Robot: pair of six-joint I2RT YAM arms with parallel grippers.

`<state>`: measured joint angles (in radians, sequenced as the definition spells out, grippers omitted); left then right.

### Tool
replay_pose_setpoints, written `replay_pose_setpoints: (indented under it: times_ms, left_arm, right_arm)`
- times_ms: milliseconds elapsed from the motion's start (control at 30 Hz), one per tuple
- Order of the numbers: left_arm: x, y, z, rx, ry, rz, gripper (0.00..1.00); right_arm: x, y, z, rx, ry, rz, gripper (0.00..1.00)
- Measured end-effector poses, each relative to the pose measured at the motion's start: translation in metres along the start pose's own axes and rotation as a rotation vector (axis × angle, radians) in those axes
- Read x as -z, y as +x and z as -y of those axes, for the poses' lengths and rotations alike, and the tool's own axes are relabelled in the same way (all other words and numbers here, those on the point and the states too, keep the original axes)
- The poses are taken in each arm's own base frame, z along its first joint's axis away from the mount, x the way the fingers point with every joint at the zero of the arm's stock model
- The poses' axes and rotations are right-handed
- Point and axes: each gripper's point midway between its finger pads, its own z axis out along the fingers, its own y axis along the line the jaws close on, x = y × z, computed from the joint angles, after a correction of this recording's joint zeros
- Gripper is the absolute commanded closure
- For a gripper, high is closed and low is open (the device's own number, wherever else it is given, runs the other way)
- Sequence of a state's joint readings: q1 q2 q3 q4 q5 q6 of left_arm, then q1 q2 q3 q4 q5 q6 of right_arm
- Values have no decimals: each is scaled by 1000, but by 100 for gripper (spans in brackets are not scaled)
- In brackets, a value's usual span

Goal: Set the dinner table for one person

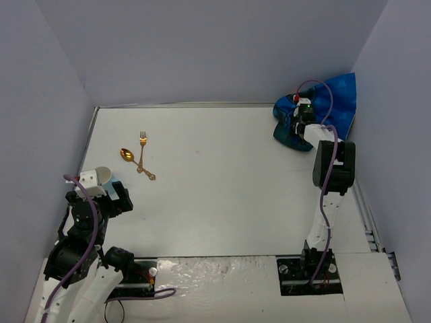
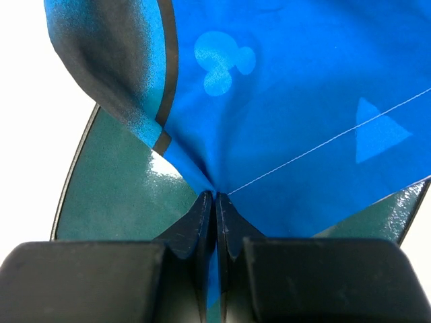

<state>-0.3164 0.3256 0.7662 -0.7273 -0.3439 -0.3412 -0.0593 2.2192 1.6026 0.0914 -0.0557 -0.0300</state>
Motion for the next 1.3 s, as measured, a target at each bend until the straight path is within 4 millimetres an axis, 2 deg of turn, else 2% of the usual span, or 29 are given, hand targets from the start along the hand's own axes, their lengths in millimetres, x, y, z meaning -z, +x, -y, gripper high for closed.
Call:
replay_pose_setpoints:
  times_ms: [100,167,267,333,367,467,533,567,633,667,767,900,967,1033,1067,1133,1167,1300]
  left_arm:
    - [0,0,0,0,3,-1,3]
    - [0,0,1,-1,4,0,3]
    - [0,0,1,-2,6,-2,3]
    - [-2,0,2,-7,3,-15,3]
    - [-3,-2,4,-10,2,-28,3]
    - [-7,-11,11,-18,5,-62,3]
    - [-8,-23,17,-17,12,-88,3]
    - [-8,-31,22,-10,19,-94,3]
    - [-8,-45,31,9,40,-98,3]
    - [-9,-48,35,15,52,-107,3]
    - [-7,-48,45,31,94,-141,3]
    - [0,-39,47,45,120,-180,3]
    - [5,-36,47,52,128,-187,3]
    - [10,-33,45,62,128,-194,3]
    - [12,-32,43,65,127,-196,3]
    - [17,-30,40,71,121,-197,3]
    - [19,-28,38,73,117,-200,3]
    - [24,-24,32,79,98,-206,3]
  right_arm:
    - [7,-4,2,3,11,-3,100]
    - [24,-15,3,10,27,2,100]
    - [68,-53,3,18,51,77,100]
    - [111,-79,-4,29,66,135,100]
    - [137,-93,-13,40,67,171,100]
    - [216,-129,-59,80,19,298,100]
    - [269,-135,-104,93,-44,363,100]
    - [292,-132,-128,100,-87,381,100]
    - [331,-114,-178,121,-203,387,100]
    - [349,-99,-206,118,-275,377,100]
    - [378,-42,-267,132,-417,278,100]
    - [398,52,-344,192,-531,105,100]
    - [399,98,-377,241,-564,22,100]
    - [390,137,-402,292,-566,-51,100]
    - [384,154,-413,312,-563,-83,95]
    - [374,184,-436,345,-573,-144,71]
    - [369,198,-447,356,-581,-172,63]
    - [357,216,-463,369,-595,-225,34]
